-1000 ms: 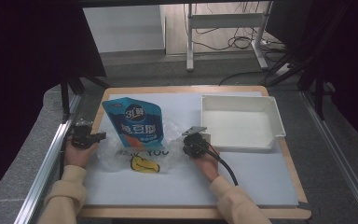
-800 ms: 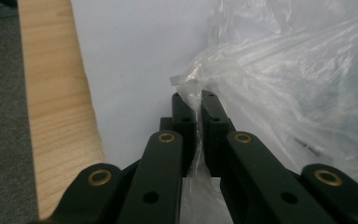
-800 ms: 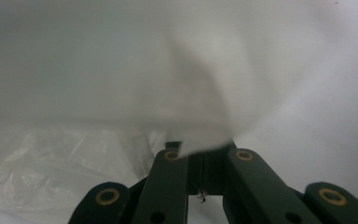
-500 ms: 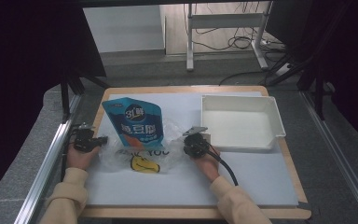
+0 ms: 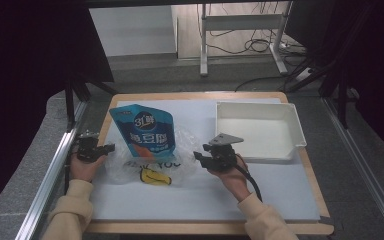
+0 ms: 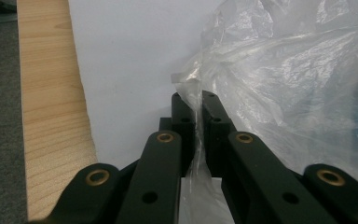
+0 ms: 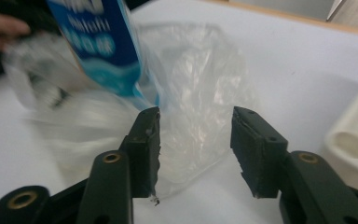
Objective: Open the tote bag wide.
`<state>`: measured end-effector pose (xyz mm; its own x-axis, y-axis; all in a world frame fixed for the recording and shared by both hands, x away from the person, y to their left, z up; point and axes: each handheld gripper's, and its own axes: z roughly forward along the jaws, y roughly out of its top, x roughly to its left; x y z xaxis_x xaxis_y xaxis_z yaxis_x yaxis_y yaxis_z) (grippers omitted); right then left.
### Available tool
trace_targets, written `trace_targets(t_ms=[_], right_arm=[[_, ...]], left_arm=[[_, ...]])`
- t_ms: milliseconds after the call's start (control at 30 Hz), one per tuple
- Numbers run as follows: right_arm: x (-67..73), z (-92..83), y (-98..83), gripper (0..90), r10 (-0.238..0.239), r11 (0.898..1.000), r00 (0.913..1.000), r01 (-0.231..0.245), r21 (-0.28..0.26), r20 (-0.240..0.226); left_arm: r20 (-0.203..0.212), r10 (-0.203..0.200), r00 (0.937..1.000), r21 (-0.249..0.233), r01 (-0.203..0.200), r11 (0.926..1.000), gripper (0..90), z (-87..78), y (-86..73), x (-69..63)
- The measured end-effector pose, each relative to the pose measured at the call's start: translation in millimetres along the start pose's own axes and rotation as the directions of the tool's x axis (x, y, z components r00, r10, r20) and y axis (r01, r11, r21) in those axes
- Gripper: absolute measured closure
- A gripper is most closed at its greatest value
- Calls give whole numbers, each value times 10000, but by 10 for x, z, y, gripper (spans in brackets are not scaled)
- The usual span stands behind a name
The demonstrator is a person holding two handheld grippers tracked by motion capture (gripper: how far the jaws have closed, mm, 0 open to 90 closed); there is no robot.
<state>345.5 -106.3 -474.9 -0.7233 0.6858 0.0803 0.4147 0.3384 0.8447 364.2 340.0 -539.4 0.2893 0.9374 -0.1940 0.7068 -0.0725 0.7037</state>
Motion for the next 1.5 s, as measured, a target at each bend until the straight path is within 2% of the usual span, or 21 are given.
trace_targets(t_ms=[33, 100, 267, 433, 467, 600, 633, 667, 733, 833, 867, 900, 933, 1033, 1100, 1133, 1167, 1200, 1233, 1433, 1500], right_arm=[[-18, -175, 53, 505, 158, 9994, 9999, -159, -311, -42], [-17, -229, 70, 505, 194, 9989, 9998, -195, -425, -44], [65, -547, 244, 507, 205, 9932, 9981, -269, -1133, -573], [216, -568, 338, 514, 17, 9917, 9945, -152, -1280, -1050], [303, -521, 375, 525, -98, 9925, 9915, -62, -1221, -1297], [415, -400, 432, 579, -245, 9930, 9860, 49, -1179, -1648], [447, -355, 447, 614, -319, 9937, 9837, 121, -1116, -1771], [520, -242, 468, 712, -566, 9951, 9788, 394, -903, -1967], [539, -203, 475, 751, -678, 9951, 9771, 517, -842, -2016], [581, 7, 485, 886, -830, 9961, 9710, 745, -464, -2240], [581, 7, 485, 886, -830, 9961, 9710, 745, -464, -2240], [583, 148, 452, 889, -845, 9964, 9717, 842, -109, -2207], [583, 148, 452, 889, -845, 9964, 9717, 842, -109, -2207], [546, 383, 372, 891, -755, 9951, 9756, 870, 472, -2061], [546, 502, 326, 891, -975, 9906, 9775, 1134, 766, -1869], [546, 502, 326, 891, -975, 9906, 9775, 1134, 766, -1869], [538, 614, 278, 891, -921, 9886, 9796, 1113, 1010, -1787], [538, 614, 278, 891, -921, 9886, 9796, 1113, 1010, -1787], [540, 711, 233, 891, -866, 9866, 9812, 1085, 1221, -1724], [553, 917, 99, 891, -764, 9779, 9819, 1077, 1792, -1734], [572, 973, 32, 891, -604, 9742, 9789, 1004, 2022, -1953]], left_arm=[[18, 20, 10000, -28, -20, 10000, 869, -4, 4, -6], [32, 51, 10000, -49, -51, 10000, 868, -14, 13, -19], [72, 145, 9999, -55, -144, 9999, 868, -22, 26, -50], [91, 157, 9998, -57, -156, 9999, 868, -23, 26, -54], [101, 140, 9999, -68, -139, 9999, 867, -25, 26, -53], [124, 146, 9998, -79, -145, 9999, 867, -27, 28, -54], [127, 147, 9998, -90, -146, 9999, 866, -27, 28, -55], [120, 152, 9998, -76, -151, 9999, 866, -30, 29, -54], [122, 147, 9998, -86, -146, 9999, 866, -30, 28, -53], [120, 141, 9998, -88, -140, 9999, 866, -38, 30, -50], [120, 141, 9998, -88, -140, 9999, 865, -38, 30, -50], [129, 132, 9998, -105, -131, 9999, 865, -40, 31, -50], [127, 137, 9998, -111, -136, 9998, 865, -41, 31, -50], [130, 131, 9998, -117, -130, 9998, 865, -41, 31, -57], [132, 135, 9998, -115, -133, 9998, 865, -40, 31, -59], [135, 138, 9998, -110, -137, 9998, 865, -39, 31, -60], [133, 138, 9998, -108, -137, 9998, 864, -39, 30, -61], [132, 139, 9998, -104, -137, 9999, 864, -39, 30, -61], [131, 139, 9998, -97, -138, 9999, 864, -38, 30, -60], [102, 187, 9998, -34, -187, 9998, 864, -35, 28, -60], [98, 183, 9998, -23, -183, 9998, 863, -35, 26, -59]])
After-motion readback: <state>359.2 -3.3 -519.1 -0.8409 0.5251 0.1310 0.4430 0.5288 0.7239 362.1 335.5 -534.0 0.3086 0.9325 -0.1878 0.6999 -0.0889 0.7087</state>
